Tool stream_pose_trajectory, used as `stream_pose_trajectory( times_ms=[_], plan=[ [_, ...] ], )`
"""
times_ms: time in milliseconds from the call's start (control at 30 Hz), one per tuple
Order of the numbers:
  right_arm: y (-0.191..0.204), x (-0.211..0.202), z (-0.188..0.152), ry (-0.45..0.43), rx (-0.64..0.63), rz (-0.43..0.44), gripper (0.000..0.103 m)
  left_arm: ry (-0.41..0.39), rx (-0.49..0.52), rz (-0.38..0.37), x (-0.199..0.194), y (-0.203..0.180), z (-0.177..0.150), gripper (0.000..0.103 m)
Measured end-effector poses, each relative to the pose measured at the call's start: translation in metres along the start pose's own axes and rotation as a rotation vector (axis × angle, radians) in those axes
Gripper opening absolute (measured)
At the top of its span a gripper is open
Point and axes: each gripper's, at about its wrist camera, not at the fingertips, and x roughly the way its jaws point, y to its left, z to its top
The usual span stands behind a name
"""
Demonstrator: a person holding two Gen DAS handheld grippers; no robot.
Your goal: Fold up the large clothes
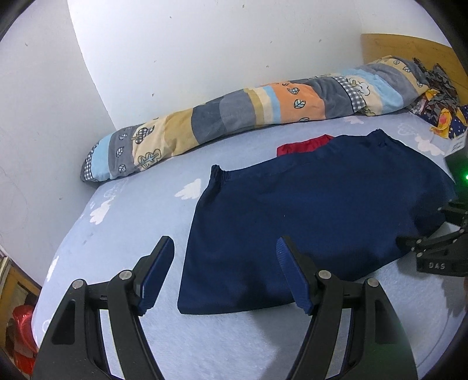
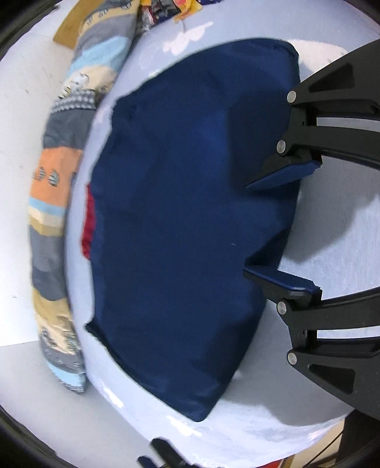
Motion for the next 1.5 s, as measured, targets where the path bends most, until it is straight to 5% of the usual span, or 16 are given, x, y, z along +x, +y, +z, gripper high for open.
stream_pose_trajectory(
  times_ms=[333, 667, 1500],
  plan=[
    [-0.027, -0.023, -0.002, -0.064, 0.096, -0.011, 0.057, -0.009, 0.029, -0.003, -0.001, -0.009, 0.003, 0.072],
    [-0.071, -0.009, -0.009, 0.031, 0.171, -0.145, 0.057, 0.038, 0.053, 0.002, 0.01, -0.017, -0.001, 0.072],
    [-0.009, -0.044, -0.003, -0.167, -0.157, -0.223, 0.058, 0.043, 0.12, 0.002, 0.016, -0.031, -0.004, 0.073]
  ],
)
